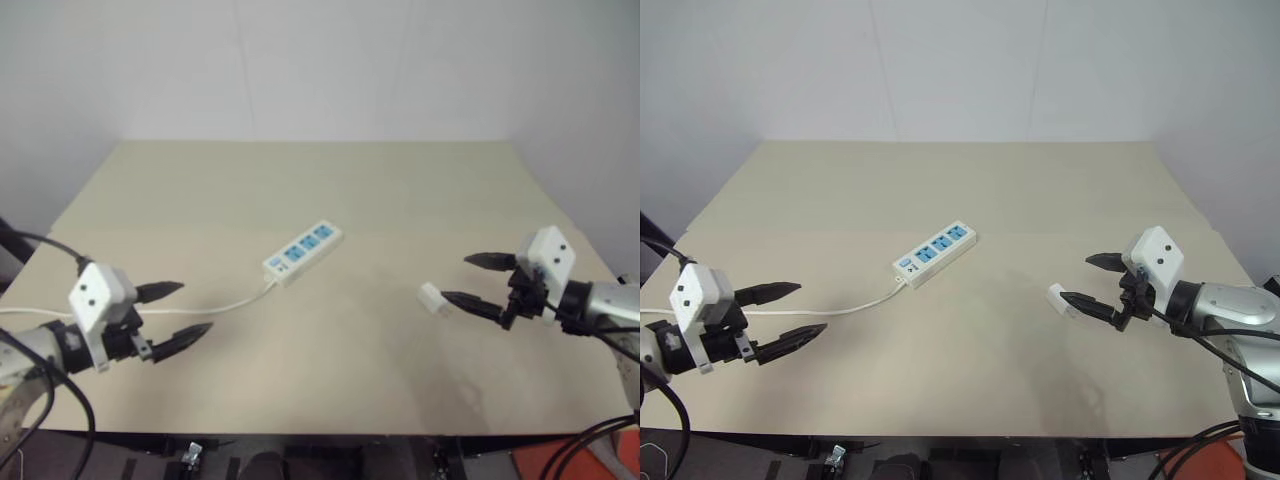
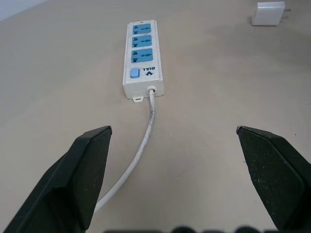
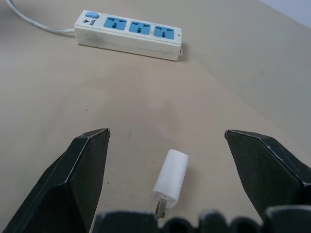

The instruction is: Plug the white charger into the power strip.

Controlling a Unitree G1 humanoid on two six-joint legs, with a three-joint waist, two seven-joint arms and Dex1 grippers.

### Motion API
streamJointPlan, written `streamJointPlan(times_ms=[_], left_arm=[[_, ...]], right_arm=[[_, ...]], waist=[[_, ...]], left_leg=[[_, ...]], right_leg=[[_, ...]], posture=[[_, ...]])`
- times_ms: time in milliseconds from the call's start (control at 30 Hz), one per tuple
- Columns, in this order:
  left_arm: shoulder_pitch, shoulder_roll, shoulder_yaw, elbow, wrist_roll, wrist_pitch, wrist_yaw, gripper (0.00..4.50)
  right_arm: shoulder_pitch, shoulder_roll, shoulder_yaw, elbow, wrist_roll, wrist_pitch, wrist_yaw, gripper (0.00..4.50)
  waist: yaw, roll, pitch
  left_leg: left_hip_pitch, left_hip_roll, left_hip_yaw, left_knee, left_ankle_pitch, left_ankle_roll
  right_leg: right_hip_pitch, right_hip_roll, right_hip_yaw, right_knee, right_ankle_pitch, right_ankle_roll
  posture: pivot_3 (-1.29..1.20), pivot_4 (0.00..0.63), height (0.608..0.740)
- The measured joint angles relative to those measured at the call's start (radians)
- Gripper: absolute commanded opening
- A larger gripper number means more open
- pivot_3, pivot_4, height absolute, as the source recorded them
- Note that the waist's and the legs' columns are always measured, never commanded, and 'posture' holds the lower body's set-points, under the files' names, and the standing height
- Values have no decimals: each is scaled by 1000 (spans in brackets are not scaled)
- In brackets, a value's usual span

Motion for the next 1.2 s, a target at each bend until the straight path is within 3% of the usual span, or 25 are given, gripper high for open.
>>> streamJointPlan(times_ms=[167, 400, 767, 900, 1200], left_arm=[[-75, -27, -88, 20, 43, 1, 56, 4500], [-370, -99, -327, 229, 122, 197, 255, 4500], [-559, -169, -587, 515, 259, 151, 181, 4500], [-613, -190, -652, 586, 326, 107, 154, 3648], [-623, -189, -694, 628, 394, 0, 72, 744]], right_arm=[[-10, 0, 3, 0, 0, 0, -4, 4461], [-45, 1, 35, 1, -5, -2, -17, 4461], [-51, 2, 35, -7, -4, -2, -36, 4461], [-51, 2, 35, -14, -1, -1, -38, 4500], [-43, 1, 33, -28, 26, 1, -36, 4500]], waist=[[2, 0, 0], [1, -1, 1], [2, -2, 1], [2, -2, 1], [2, -2, 1]], left_leg=[[1, 0, 0, 1, 0, 0], [5, -1, -1, 2, 0, 0], [4, -1, -1, 2, 0, 0], [3, -1, -1, 2, 0, 0], [5, -1, -1, 3, 0, 0]], right_leg=[[2, 0, 0, 0, 0, 0], [6, 0, -1, 0, 0, 1], [5, 0, -1, 0, 0, 1], [5, 0, -1, 0, 0, 1], [6, -1, -1, 1, 0, 1]], posture=[[0, 150, 740], [0, 150, 740], [0, 150, 740], [0, 150, 740], [0, 150, 740]])
